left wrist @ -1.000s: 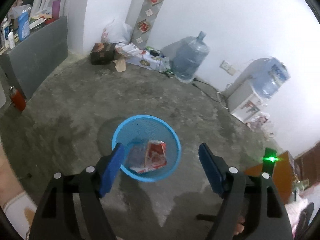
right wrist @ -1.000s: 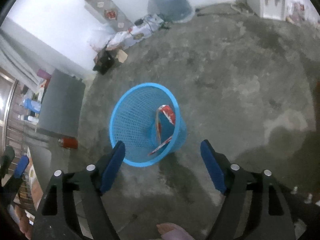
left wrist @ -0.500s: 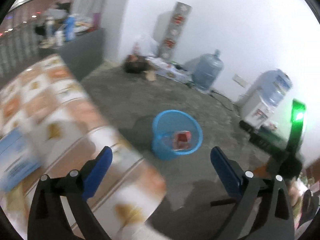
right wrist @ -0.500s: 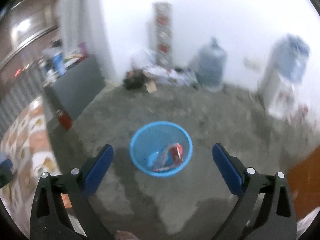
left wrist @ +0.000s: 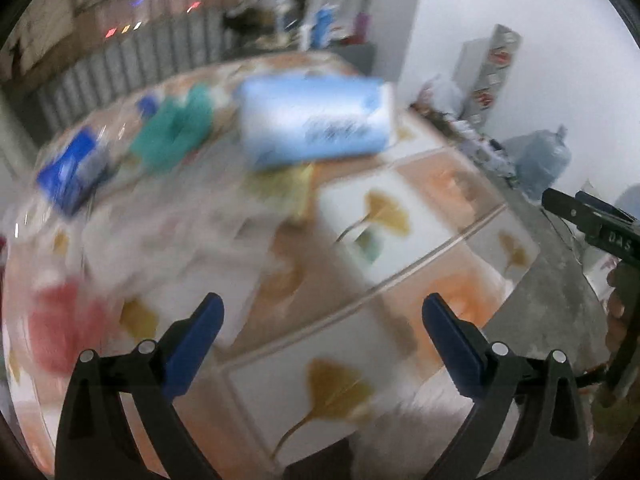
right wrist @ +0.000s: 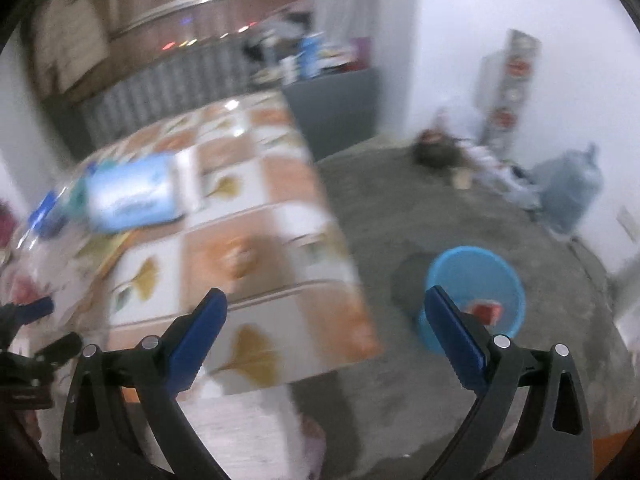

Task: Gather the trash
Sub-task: 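Move both tools back toward the table clutter, then grasp the red plastic bag with the left tool while the right tool grasps the clear container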

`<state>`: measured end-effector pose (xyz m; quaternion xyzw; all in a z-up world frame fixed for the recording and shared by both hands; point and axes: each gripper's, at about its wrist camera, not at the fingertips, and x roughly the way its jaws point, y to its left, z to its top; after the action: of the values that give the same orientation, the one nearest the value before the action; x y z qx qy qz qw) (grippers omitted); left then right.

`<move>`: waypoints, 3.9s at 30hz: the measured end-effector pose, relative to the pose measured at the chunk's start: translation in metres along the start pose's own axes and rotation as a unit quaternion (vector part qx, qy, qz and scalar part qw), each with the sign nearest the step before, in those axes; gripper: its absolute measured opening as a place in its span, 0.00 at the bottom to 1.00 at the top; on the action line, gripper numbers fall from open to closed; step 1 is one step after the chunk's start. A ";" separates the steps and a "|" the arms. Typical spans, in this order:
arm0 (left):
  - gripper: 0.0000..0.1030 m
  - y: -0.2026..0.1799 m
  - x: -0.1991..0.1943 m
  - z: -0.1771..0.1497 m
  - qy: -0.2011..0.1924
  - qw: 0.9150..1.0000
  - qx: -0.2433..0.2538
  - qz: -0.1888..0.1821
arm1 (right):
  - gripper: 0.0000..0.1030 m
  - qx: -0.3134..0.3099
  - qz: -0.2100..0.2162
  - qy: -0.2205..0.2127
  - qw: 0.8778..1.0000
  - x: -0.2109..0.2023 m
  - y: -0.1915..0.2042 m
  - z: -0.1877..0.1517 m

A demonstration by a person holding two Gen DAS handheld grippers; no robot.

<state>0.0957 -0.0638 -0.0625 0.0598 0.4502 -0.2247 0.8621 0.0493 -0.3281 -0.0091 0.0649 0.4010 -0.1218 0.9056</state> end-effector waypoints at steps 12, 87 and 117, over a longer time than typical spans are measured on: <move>0.95 0.048 -0.073 -0.035 -0.107 0.984 -0.071 -0.120 | 0.92 -0.053 0.057 -0.020 0.997 -0.008 0.077 0.021; 0.39 0.232 -0.089 -0.098 -0.128 0.917 -0.318 -0.206 | 0.04 -0.100 0.305 0.162 0.933 0.012 0.232 -0.001; 0.08 0.129 -0.057 -0.067 -0.079 0.996 0.026 -0.004 | 0.04 -0.056 0.293 0.165 0.940 0.013 0.185 -0.003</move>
<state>0.0746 0.0907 -0.0690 0.0626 0.3744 -0.2436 0.8925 0.1063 -0.1519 -0.0172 0.1478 0.5141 0.1836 0.8247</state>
